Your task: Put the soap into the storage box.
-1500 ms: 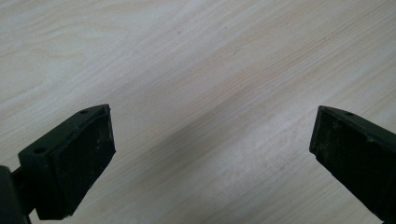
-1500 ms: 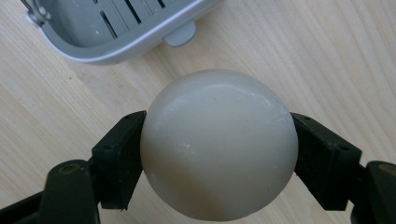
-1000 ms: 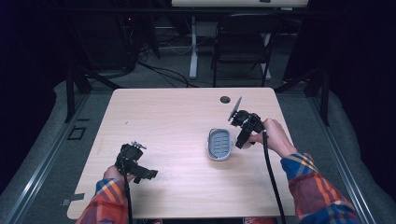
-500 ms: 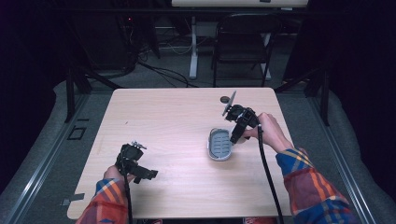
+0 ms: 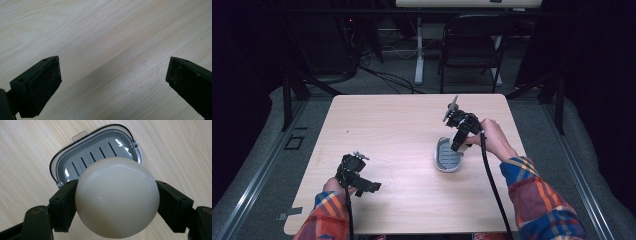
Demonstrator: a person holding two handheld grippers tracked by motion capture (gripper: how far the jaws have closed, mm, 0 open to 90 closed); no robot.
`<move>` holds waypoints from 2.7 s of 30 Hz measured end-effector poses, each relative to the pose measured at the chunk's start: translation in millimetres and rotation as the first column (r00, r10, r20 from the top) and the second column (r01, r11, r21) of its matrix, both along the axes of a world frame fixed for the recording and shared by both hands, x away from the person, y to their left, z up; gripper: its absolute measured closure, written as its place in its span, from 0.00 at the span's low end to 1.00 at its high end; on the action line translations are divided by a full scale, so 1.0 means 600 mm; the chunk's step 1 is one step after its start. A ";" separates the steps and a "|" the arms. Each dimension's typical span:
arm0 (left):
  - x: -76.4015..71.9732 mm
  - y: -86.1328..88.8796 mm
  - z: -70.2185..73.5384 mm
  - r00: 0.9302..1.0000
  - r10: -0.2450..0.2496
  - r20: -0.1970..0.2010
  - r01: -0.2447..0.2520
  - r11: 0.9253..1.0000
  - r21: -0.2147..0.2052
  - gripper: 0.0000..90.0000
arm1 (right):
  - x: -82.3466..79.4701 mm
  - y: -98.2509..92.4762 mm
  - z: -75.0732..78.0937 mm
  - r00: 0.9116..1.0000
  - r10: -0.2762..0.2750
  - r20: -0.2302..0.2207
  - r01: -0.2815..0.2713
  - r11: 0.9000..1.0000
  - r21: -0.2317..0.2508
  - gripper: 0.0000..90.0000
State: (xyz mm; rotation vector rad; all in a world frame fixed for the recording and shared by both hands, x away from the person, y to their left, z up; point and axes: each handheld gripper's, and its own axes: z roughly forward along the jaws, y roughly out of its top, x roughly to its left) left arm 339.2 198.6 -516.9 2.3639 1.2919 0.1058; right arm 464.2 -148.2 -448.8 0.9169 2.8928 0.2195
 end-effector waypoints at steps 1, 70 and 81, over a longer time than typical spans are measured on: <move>0.000 0.000 0.000 1.000 0.000 -0.001 0.000 1.000 0.000 0.00 | 0.001 0.002 0.000 1.000 0.005 0.000 -0.005 1.000 -0.002 0.27; 0.001 -0.002 -0.003 1.000 -0.001 -0.018 0.002 1.000 0.009 0.00 | -0.017 0.003 -0.055 0.998 0.060 0.021 -0.062 0.995 0.077 0.17; 0.000 -0.002 -0.002 1.000 0.000 -0.012 0.000 1.000 0.007 0.00 | -0.040 -0.045 -0.018 0.999 0.021 0.040 -0.026 0.991 0.133 0.03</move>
